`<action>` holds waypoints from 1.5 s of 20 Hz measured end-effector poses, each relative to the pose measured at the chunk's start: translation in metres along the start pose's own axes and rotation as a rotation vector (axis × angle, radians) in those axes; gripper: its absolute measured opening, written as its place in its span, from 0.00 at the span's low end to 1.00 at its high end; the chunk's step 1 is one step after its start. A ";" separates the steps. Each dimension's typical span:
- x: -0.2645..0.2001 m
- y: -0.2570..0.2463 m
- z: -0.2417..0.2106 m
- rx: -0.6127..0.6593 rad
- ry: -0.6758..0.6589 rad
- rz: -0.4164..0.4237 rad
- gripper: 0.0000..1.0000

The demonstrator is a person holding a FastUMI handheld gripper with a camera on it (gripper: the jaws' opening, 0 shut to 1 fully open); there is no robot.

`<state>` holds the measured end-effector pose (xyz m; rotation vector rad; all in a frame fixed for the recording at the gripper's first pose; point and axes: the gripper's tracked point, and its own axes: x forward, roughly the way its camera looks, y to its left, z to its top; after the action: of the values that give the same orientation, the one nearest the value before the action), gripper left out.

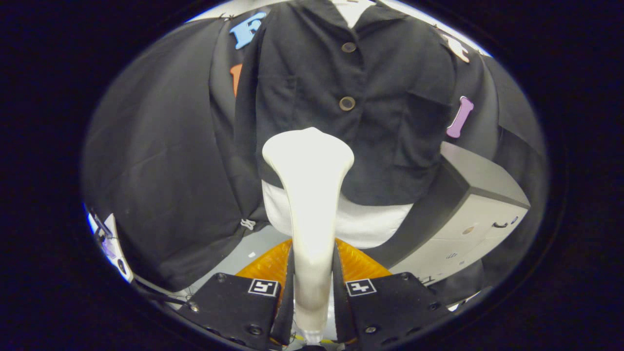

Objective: Iron the clothes twice with a garment steamer, once on the left side and once on the right side.

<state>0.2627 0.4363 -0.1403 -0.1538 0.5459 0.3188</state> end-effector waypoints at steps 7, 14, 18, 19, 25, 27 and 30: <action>-0.137 -0.133 0.012 0.089 -0.124 -0.030 0.37; -0.264 -0.268 -0.036 0.217 -0.207 -0.115 0.37; -0.315 -0.323 -0.081 0.270 -0.207 -0.137 0.37; -0.324 -0.333 -0.093 0.283 -0.203 -0.140 0.37; -0.367 -0.380 -0.153 0.348 -0.181 -0.170 0.37; -0.382 -0.384 -0.168 0.361 -0.185 -0.176 0.37; -0.393 -0.383 -0.190 0.352 -0.184 -0.162 0.37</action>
<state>-0.0172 -0.0672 -0.0687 0.1706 0.3966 0.0745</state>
